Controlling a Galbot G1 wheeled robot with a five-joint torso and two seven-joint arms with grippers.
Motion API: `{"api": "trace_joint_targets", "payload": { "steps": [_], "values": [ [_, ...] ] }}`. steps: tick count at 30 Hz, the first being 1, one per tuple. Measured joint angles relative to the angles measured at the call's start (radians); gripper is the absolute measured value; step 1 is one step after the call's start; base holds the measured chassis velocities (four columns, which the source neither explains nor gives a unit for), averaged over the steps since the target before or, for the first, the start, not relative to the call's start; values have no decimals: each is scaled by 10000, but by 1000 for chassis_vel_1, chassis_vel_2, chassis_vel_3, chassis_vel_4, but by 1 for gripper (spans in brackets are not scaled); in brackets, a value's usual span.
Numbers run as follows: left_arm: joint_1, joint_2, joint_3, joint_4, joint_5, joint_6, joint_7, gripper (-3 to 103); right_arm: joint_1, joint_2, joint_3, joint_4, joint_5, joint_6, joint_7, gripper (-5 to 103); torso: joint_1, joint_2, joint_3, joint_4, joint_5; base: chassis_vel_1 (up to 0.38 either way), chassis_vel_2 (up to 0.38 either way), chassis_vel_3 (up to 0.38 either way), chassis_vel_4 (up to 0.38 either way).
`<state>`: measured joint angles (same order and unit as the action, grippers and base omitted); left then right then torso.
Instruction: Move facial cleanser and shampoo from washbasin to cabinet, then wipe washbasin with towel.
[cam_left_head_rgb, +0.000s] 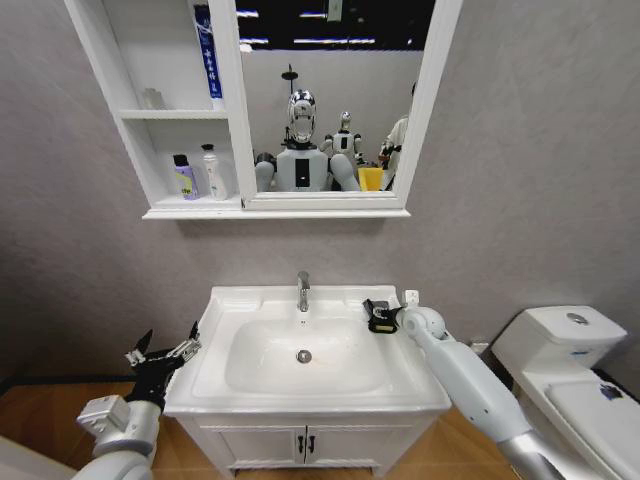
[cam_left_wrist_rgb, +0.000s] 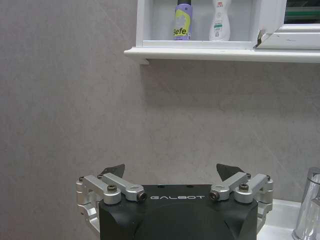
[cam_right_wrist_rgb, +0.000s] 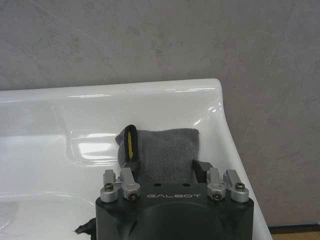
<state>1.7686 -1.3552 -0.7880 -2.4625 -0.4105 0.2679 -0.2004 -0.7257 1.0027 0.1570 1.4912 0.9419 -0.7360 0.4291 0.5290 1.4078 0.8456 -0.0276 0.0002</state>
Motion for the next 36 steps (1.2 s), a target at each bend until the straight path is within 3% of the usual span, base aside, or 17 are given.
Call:
{"api": "trace_joint_targets", "payload": {
  "steps": [2,8,14,18,23,25,31,36],
  "values": [
    [0,0,0,0,0,0,0,100,-58,29,-1,10,-20,7,11,51,0,0,0,0,-1,0,0,0,0],
    [-1,0,0,0,0,0,0,100,-228,73,45,84,-35,19,23,48,0,1,0,-1,-1,0,0,0,0],
    [-1,0,0,0,0,1,0,100,-414,76,162,140,-53,23,-14,54,0,0,0,0,-1,0,0,0,0],
    [0,0,0,0,0,1,0,100,-523,89,221,158,-80,24,-38,66,-1,0,-1,0,0,0,0,0,0],
    [0,0,0,0,0,0,0,100,-609,76,261,167,-158,26,-146,47,0,1,-1,0,0,0,0,0,0],
    [-1,0,0,0,0,0,0,100,-615,73,264,167,-174,26,-159,47,0,0,-1,0,0,0,0,0,0],
    [-1,0,0,0,0,1,0,100,-679,52,282,226,-187,23,-151,19,0,1,0,0,0,0,0,0,0],
    [0,0,0,0,0,1,0,100,-910,1,390,608,-186,9,-78,4,0,0,1,-3,2,0,0,0,0]
  ]
}}
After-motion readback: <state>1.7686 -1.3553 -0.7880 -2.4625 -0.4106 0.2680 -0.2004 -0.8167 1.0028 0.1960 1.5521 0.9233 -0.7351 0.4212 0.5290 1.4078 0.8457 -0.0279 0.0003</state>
